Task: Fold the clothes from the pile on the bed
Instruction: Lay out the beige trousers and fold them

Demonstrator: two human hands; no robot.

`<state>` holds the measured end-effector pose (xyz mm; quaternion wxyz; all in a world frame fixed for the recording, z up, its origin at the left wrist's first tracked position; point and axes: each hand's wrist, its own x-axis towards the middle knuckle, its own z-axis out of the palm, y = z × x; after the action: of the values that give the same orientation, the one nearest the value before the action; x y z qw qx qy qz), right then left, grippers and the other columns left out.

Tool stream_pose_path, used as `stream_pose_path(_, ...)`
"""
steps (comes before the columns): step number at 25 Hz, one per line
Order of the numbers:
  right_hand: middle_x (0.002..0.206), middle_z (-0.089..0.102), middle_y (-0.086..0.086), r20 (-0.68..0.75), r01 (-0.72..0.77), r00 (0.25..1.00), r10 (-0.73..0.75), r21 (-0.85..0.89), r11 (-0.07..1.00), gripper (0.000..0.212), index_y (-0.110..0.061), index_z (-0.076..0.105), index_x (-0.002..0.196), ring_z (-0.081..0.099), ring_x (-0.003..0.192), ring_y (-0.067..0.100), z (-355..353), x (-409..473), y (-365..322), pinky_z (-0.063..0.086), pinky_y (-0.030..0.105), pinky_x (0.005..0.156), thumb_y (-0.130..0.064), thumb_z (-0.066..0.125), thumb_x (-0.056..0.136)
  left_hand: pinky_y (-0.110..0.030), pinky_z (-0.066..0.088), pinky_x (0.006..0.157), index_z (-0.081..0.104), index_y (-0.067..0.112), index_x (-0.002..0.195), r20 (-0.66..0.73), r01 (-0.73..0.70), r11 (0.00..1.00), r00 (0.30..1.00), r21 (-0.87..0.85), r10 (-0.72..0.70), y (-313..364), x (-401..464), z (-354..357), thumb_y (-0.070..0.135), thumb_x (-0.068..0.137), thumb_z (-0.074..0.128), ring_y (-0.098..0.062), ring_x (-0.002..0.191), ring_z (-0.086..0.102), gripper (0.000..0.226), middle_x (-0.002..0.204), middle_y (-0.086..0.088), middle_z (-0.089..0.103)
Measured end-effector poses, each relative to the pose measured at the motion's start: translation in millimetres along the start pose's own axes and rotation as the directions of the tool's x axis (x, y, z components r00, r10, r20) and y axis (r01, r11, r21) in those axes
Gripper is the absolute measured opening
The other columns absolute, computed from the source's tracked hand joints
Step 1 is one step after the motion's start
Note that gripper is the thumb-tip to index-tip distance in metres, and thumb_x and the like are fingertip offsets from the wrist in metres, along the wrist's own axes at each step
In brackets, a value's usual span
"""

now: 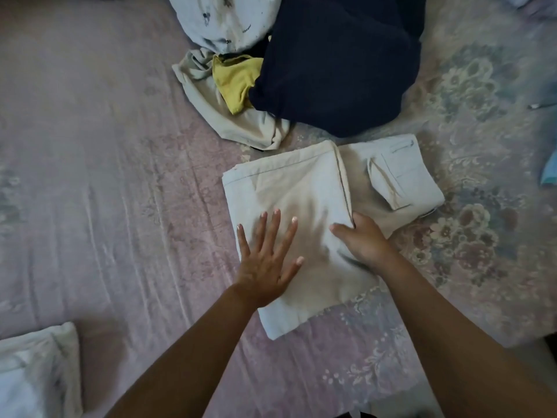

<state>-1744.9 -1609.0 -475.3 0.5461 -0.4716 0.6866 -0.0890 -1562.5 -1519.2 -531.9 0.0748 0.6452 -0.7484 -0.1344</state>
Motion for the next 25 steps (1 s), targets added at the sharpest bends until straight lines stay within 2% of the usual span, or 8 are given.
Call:
stream_pose_path(3,0.134,0.053,-0.002,0.188,0.209,0.963,-0.195,-0.057,0.976,0.043,-0.013,0.046,0.136,0.049,0.123,0.014,20.9,-25.6,-36.6,0.040,0.026,0.099,-0.013,0.052,0.093,-0.070,0.011,0.106,-0.002,0.024,0.151,-0.160,-0.026,0.999,0.987,0.033,0.031,-23.9,20.4,-33.1,0.033,0.093,0.040,-0.033,0.142,0.013,0.072,0.155,-0.017,0.018)
stream_pose_path(6,0.127,0.056,-0.004,0.354,0.462,0.859,-0.370,-0.223,0.858,0.030,-0.027,0.051,0.121,0.052,0.109,0.010,41.7,-61.1,-70.7,0.039,0.019,0.084,-0.014,0.048,0.095,-0.065,0.013,0.109,0.006,0.018,0.151,-0.188,-0.351,0.860,0.878,0.370,0.440,-45.8,47.1,-93.2,-0.001,0.067,0.059,-0.034,0.143,0.016,0.101,0.154,-0.017,0.016)
stream_pose_path(9,0.130,0.056,0.006,0.403,0.486,0.849,-0.343,-0.337,0.807,0.034,-0.022,0.046,0.129,0.055,0.104,0.022,51.8,-95.2,-96.0,0.040,0.027,0.079,-0.015,0.047,0.096,-0.059,0.008,0.114,0.048,0.025,0.136,0.080,-0.714,0.527,0.625,0.460,0.777,-54.4,77.5,-160.0,0.006,0.082,0.057,-0.031,0.144,0.015,0.058,0.156,-0.012,0.020)
stream_pose_path(12,0.129,0.055,0.007,0.403,0.395,0.881,-0.248,-0.338,0.854,0.056,-0.025,0.031,0.142,0.056,0.107,0.027,74.8,-123.2,-104.4,0.047,0.034,0.087,-0.016,0.053,0.091,-0.055,0.001,0.115,0.075,0.024,0.096,0.421,-0.848,0.274,0.475,0.454,0.773,-74.2,76.2,-210.3,0.025,0.066,0.072,-0.027,0.145,0.014,0.030,0.152,-0.009,0.031)
stream_pose_path(15,0.127,0.045,0.011,0.419,0.372,0.896,-0.144,-0.536,0.758,0.037,-0.013,0.043,0.125,0.055,0.108,0.034,124.4,-154.0,-104.9,0.045,0.035,0.084,-0.007,0.048,0.090,-0.051,-0.003,0.115,0.076,0.011,0.075,0.661,-0.907,0.171,0.399,0.384,0.636,-122.3,45.7,-243.5,0.027,0.044,0.084,-0.024,0.132,0.044,0.035,0.127,-0.013,0.061)
stream_pose_path(18,0.131,0.032,0.015,0.474,0.450,0.860,-0.190,-0.529,0.719,0.040,-0.011,0.039,0.129,0.056,0.104,0.039,172.3,-179.2,-113.3,0.039,0.038,0.073,-0.002,0.045,0.090,-0.058,0.008,0.112,0.072,0.012,0.091,0.582,-0.849,0.312,0.522,0.427,0.623,-160.5,7.1,-241.0,0.024,0.046,0.079,-0.031,0.119,0.057,0.047,0.121,-0.019,0.063)
stream_pose_path(21,0.135,0.035,0.021,0.469,0.483,0.850,-0.238,-0.516,0.708,0.057,-0.010,0.022,0.145,0.053,0.109,0.040,193.4,-183.6,-122.8,0.040,0.041,0.076,-0.002,0.042,0.092,-0.056,0.019,0.109,0.048,0.010,0.126,0.447,-0.894,0.350,0.443,0.279,0.777,-161.3,-28.2,-204.0,0.011,0.063,0.057,-0.028,0.130,0.046,0.063,0.132,-0.014,0.056)
stream_pose_path(25,0.125,0.044,0.019,0.434,0.420,0.874,-0.219,-0.447,0.790,0.053,-0.012,0.025,0.143,0.054,0.106,0.034,198.2,-175.3,-114.0,0.043,0.037,0.082,-0.005,0.043,0.094,-0.053,0.015,0.112,0.063,0.016,0.088,0.396,-0.857,0.419,0.512,0.301,0.762,-181.9,-39.7,-176.2,0.002,0.062,0.054,-0.023,0.088,0.065,0.031,0.082,-0.001,0.065)
